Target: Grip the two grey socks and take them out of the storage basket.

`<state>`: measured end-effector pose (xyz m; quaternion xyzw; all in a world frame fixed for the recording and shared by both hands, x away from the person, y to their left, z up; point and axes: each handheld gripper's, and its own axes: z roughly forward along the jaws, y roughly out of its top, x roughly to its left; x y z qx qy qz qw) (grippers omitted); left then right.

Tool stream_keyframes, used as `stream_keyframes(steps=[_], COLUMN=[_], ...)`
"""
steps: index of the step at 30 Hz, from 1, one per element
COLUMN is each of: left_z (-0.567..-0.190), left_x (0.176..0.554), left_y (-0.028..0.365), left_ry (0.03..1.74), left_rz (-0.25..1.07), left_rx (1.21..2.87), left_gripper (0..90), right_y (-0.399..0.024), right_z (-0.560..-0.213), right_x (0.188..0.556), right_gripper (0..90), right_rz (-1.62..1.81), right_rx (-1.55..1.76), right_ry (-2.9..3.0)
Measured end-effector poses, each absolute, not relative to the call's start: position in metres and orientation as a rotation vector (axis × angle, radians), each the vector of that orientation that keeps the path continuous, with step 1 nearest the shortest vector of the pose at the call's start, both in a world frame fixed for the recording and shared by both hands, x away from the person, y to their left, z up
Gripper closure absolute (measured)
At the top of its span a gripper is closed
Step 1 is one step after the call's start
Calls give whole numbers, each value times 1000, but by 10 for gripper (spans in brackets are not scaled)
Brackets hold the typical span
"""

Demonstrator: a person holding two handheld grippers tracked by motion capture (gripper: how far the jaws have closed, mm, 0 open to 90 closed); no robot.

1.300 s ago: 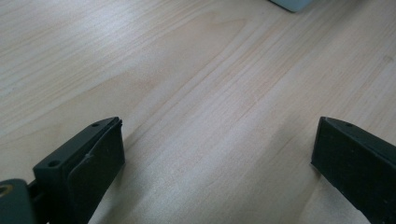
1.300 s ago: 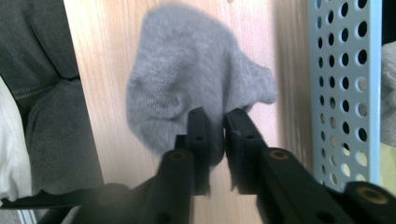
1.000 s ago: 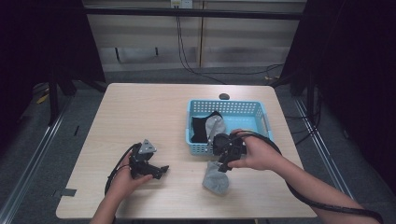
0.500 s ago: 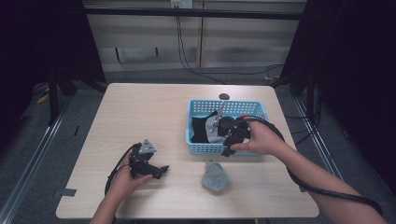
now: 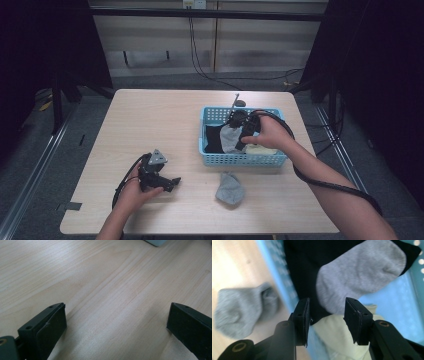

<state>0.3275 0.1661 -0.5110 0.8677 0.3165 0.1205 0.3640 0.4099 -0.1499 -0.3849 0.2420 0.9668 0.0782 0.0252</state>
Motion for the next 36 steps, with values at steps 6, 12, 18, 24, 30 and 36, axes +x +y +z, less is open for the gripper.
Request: stream_keyframes(steps=[6, 12, 18, 24, 30, 36], left_z=[-511, -511, -511, -511, -511, -511], left_x=[327, 327, 328, 328, 327, 327], left_y=[166, 166, 166, 166, 166, 166], left_ry=[815, 819, 813, 813, 815, 815], left_rz=[310, 304, 310, 310, 308, 309], left_rx=[2233, 2227, 2231, 2231, 2231, 2232], left_gripper=[18, 18, 18, 18, 18, 18], right_y=[-150, -151, -150, -152, -149, -147], right_z=[-406, -427, -443, -450, -457, -457], right_x=[430, 440, 445, 449, 449, 447], right_gripper=[532, 498, 499, 514, 675, 762], right_rz=[216, 230, 179, 203, 172, 157], right_rx=[829, 879, 905, 940, 939, 940], right_ry=[2989, 3005, 3005, 3011, 3031, 3037])
